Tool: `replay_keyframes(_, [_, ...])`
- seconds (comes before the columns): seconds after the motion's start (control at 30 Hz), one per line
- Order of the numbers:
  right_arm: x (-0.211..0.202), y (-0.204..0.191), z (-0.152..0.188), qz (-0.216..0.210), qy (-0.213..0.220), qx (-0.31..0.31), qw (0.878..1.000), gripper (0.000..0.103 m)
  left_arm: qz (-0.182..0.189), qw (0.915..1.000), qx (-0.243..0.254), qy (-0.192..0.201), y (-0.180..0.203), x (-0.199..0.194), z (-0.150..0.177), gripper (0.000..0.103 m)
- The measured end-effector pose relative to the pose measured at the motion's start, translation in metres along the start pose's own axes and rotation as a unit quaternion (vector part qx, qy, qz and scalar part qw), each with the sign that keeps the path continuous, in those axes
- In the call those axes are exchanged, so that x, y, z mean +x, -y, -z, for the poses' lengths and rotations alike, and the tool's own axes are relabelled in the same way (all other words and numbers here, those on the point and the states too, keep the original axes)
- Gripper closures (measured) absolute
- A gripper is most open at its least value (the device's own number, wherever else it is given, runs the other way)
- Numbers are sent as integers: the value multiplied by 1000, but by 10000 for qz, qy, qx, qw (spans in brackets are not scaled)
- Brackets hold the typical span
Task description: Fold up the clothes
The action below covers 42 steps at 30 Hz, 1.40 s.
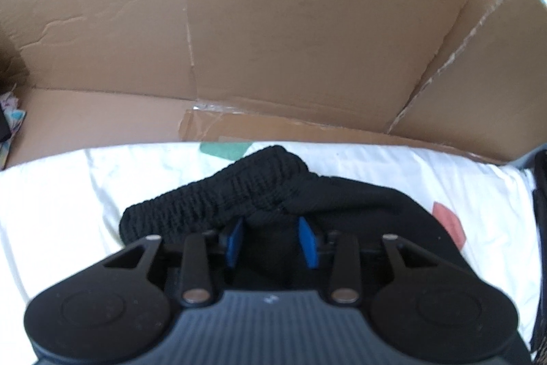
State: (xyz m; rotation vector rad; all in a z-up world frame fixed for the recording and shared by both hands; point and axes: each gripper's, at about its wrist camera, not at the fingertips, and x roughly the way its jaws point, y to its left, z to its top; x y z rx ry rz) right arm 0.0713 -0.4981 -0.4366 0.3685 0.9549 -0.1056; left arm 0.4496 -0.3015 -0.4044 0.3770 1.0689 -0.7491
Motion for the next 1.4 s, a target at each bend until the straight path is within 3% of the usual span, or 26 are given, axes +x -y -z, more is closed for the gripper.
replay_keyframes(0.1, [-8,8,8,49,-49,45,10000,95,-16,10000,71,52,4,5,1,63])
replay_keyframes(0.27, [-23,16,22,-54,-172,68,9998,96,-161,9950,980,110,21,7,9,62])
replay_keyframes(0.33, [-27,16,27,-62,-226,62,9997,96,-128,9935,1123,140,21,6,8,62])
replay_keyframes(0.5, [-33,13,34,14,-308,6,9995,96,-40,9954,950,142,16,2,-2,68])
replay_keyframes(0.73, [-43,5,26,110,-212,-106,9997,96,152,9914,1286,171,20,-13,-7,71])
replay_keyframes(0.97, [-38,-4,11,104,34,-219,9997,96,6,9924,1217,204,25,8,-6,69])
replay_keyframes(1.07, [-26,-7,12,181,-160,-274,9993,94,24,9928,1179,217,28,17,-4,67])
replay_keyframes(1.23, [-28,1,20,200,-342,-253,9989,96,-95,9867,1610,201,37,17,-3,66])
replay_keyframes(1.4, [-34,-6,21,318,-441,-242,9982,94,62,9873,1577,199,30,-3,-8,78])
